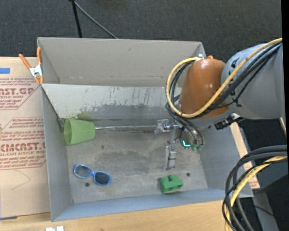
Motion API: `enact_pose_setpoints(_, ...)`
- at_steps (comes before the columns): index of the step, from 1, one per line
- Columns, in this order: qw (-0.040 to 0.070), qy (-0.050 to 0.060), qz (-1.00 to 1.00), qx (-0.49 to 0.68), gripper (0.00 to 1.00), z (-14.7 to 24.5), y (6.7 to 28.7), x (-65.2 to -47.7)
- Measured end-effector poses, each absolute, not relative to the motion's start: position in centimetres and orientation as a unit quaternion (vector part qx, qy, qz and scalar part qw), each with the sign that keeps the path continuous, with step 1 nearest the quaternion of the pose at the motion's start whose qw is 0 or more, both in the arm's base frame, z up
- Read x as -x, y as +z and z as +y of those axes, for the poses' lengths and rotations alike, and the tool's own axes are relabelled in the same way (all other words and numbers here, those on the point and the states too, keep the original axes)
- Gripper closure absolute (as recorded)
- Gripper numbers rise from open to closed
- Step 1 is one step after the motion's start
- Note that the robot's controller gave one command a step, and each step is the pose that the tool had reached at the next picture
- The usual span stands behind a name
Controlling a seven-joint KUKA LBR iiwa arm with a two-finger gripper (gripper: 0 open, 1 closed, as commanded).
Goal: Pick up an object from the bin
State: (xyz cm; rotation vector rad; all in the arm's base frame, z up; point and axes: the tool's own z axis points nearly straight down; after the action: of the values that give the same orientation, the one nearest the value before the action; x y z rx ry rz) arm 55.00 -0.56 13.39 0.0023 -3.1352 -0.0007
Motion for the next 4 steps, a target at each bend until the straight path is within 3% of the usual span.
enact_pose_setpoints(1, 0.004, 0.0, -0.998, 0.055, 0.0, -3.7, 11.0, -47.7)
enact_pose_setpoints(2, 0.001, 0.0, -0.999, 0.053, 1.0, -3.6, 11.1, -48.0)
enact_pose_setpoints(3, -0.001, 0.0, -0.999, -0.044, 1.0, -3.1, 12.8, -49.7)
enact_pose_setpoints(4, 0.0, 0.0, -0.999, -0.044, 0.0, -3.1, 12.8, -49.6)
